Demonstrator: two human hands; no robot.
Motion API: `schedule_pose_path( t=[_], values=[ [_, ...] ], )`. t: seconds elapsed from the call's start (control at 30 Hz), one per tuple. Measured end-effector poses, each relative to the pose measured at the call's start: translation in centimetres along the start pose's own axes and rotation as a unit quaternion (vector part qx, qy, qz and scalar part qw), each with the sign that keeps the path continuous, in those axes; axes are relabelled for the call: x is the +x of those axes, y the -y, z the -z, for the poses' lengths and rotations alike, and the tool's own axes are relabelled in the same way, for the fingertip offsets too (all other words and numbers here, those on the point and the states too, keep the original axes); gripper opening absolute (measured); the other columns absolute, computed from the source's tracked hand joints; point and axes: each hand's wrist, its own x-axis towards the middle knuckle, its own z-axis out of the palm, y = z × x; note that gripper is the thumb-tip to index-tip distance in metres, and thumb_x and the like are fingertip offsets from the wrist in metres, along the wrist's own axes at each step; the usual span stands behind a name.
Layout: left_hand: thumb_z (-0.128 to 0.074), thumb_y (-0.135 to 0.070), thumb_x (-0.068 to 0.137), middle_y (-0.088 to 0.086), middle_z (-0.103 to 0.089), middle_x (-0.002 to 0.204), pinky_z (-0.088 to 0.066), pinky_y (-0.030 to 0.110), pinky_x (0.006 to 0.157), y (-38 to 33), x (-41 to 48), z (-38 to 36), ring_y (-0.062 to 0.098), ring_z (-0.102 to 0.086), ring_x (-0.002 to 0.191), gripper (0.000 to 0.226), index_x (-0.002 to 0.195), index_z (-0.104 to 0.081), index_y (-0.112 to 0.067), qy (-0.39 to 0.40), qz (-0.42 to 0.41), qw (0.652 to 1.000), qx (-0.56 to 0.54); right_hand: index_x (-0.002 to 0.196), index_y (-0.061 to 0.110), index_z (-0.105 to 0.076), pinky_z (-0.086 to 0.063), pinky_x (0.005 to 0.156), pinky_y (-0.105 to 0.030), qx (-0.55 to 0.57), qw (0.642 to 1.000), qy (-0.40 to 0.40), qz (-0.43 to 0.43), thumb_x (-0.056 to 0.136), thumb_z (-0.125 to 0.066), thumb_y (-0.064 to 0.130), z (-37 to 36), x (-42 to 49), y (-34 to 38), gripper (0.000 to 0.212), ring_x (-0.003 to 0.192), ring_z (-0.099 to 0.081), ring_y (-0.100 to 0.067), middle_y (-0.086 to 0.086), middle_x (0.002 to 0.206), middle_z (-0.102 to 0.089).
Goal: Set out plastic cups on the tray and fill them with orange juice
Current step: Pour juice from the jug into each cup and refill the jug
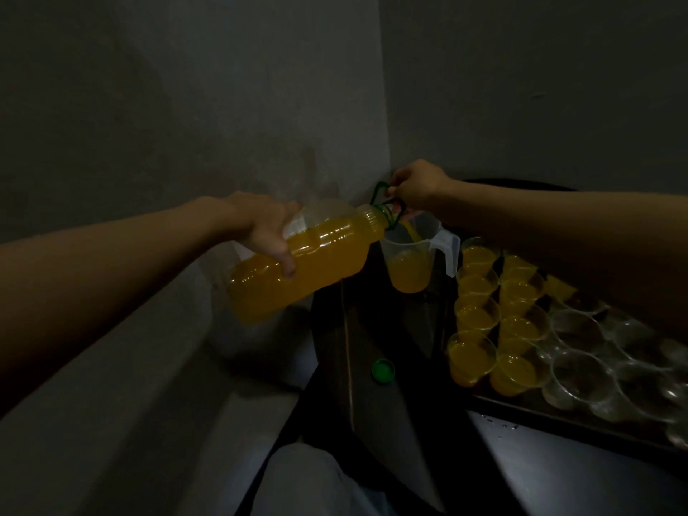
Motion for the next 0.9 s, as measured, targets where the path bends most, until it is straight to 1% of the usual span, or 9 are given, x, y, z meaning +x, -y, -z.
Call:
schedule_pose_path(
  t=[0.2,0.37,0.43,0.53,0.63,0.77,0.8,0.9],
  values=[
    [-0.089,-0.058,0.061,0.01,-0.057,0.141,-0.041,0.029,0.084,0.08,-0.09,0.05,0.032,-0.057,0.123,0.12,0.157,-0.024,-0.025,-0.002,0.002,1.0,0.004,0.103,0.006,-0.063,-0.059,0.066,-0.031,0.005,1.0,-0.003,-0.001,0.103,-0.053,0.013,-0.01,0.1,0.08,0.012,0.066,-0.063,-0.018,-0.011,0.074,-0.063],
    [-0.089,-0.057,0.062,0.01,-0.055,0.143,-0.043,0.031,0.088,-0.02,-0.19,-0.01,0.032,-0.056,0.124,0.122,0.158,-0.022,-0.024,0.008,-0.001,1.0,-0.005,0.1,0.007,-0.063,-0.059,0.063,-0.03,0.002,1.0,-0.004,-0.001,0.103,-0.053,0.013,-0.18,0.11,-0.08,0.012,0.065,-0.064,-0.016,-0.01,0.073,-0.064],
    [-0.089,-0.056,0.062,0.009,-0.056,0.141,-0.043,0.03,0.086,-0.03,-0.2,-0.03,0.032,-0.057,0.123,0.12,0.157,-0.023,-0.024,0.007,0.0,1.0,-0.008,0.1,0.007,-0.063,-0.06,0.066,-0.031,0.003,1.0,-0.002,0.001,0.103,-0.053,0.013,-0.14,0.1,-0.14,0.012,0.067,-0.064,-0.017,-0.009,0.074,-0.064],
    [-0.089,-0.057,0.061,0.009,-0.057,0.14,-0.045,0.031,0.087,0.03,-0.12,-0.06,0.032,-0.058,0.122,0.121,0.157,-0.024,-0.024,0.008,-0.003,1.0,-0.009,0.099,0.007,-0.064,-0.061,0.073,-0.035,0.001,1.0,-0.004,0.004,0.103,-0.053,0.012,-0.11,0.06,-0.1,0.013,0.073,-0.065,-0.021,-0.009,0.076,-0.064],
    [-0.089,-0.056,0.063,0.01,-0.056,0.142,-0.043,0.031,0.087,0.06,-0.04,-0.1,0.032,-0.056,0.124,0.122,0.158,-0.02,-0.023,0.01,-0.001,1.0,-0.012,0.1,0.007,-0.064,-0.061,0.068,-0.032,0.001,1.0,-0.004,0.003,0.103,-0.053,0.012,-0.1,0.02,-0.08,0.012,0.07,-0.065,-0.019,-0.01,0.076,-0.064],
    [-0.088,-0.06,0.06,0.011,-0.054,0.144,-0.047,0.036,0.096,0.08,0.01,-0.1,0.033,-0.056,0.125,0.127,0.159,-0.017,-0.024,0.016,-0.001,1.0,-0.009,0.105,0.008,-0.063,-0.059,0.066,-0.029,0.004,1.0,0.0,0.004,0.103,-0.053,0.013,0.08,-0.12,0.07,0.012,0.069,-0.065,-0.016,-0.009,0.079,-0.064],
    [-0.088,-0.061,0.06,0.011,-0.055,0.143,-0.047,0.036,0.096,0.09,0.05,-0.12,0.033,-0.056,0.125,0.128,0.159,-0.017,-0.025,0.017,-0.001,1.0,-0.006,0.106,0.008,-0.063,-0.059,0.067,-0.029,0.006,1.0,0.003,0.003,0.103,-0.052,0.013,0.13,-0.14,0.12,0.012,0.07,-0.065,-0.016,-0.01,0.079,-0.064],
    [-0.088,-0.061,0.059,0.009,-0.059,0.137,-0.046,0.034,0.088,0.12,0.05,0.03,0.032,-0.058,0.121,0.126,0.158,-0.019,-0.025,0.014,0.005,1.0,-0.002,0.106,0.007,-0.063,-0.059,0.066,-0.029,0.008,1.0,0.003,0.001,0.103,-0.052,0.012,0.18,-0.15,0.18,0.012,0.069,-0.065,-0.017,-0.01,0.078,-0.064]
  ],
)
